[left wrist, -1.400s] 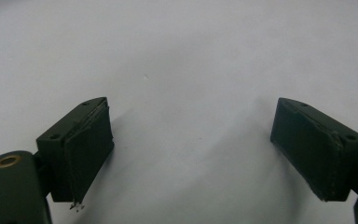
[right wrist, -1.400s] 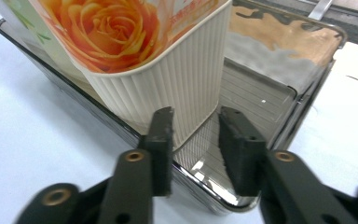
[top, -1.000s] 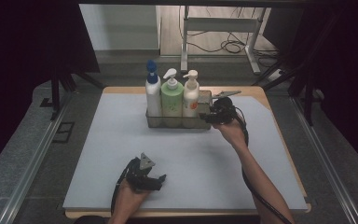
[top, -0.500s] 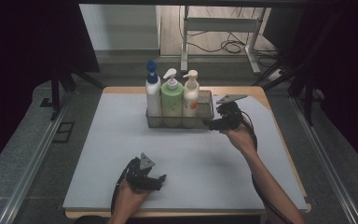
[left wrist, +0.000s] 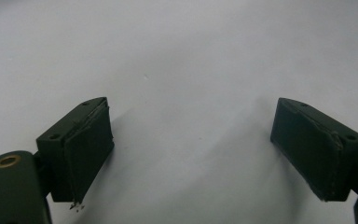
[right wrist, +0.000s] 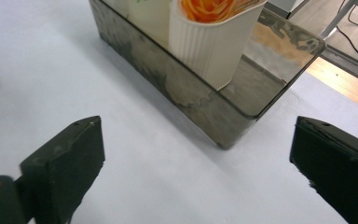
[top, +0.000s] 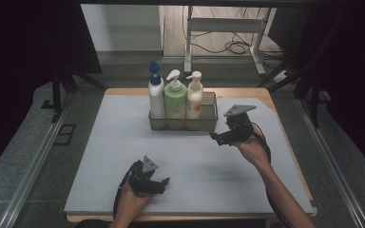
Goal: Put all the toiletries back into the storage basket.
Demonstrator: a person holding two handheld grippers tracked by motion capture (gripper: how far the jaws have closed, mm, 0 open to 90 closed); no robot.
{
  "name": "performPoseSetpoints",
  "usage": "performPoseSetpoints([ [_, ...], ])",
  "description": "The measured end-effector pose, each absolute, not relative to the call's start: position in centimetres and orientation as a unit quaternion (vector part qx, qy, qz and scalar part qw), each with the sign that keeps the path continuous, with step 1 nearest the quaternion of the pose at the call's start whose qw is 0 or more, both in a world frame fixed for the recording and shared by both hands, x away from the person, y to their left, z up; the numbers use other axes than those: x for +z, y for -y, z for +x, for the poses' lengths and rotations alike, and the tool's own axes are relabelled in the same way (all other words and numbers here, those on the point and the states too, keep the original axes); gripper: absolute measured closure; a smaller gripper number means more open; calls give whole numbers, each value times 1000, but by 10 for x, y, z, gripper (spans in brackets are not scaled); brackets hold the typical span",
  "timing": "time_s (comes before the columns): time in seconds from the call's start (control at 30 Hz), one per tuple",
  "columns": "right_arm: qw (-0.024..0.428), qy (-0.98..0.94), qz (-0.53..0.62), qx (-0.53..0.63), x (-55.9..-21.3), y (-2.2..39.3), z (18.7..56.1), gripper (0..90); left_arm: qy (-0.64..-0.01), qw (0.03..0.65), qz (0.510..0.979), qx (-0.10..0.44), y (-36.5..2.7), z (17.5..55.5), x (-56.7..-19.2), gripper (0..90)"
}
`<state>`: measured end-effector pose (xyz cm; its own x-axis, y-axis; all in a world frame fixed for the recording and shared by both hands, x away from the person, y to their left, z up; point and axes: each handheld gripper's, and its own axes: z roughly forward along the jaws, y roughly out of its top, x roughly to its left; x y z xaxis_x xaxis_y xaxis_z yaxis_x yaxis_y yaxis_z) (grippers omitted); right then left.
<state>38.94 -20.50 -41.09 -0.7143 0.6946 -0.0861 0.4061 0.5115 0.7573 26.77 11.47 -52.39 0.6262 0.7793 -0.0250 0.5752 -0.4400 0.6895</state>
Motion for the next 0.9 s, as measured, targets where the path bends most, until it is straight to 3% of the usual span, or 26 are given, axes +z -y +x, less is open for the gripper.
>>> performPoseSetpoints([
  [0.5,199,-846,322,375,-421,233,353,0,-404,340,836,151,-115,268,-524,123],
  [0.9,202,-844,335,368,-451,267,324,0,-406,340,835,152,-115,267,-524,125],
])
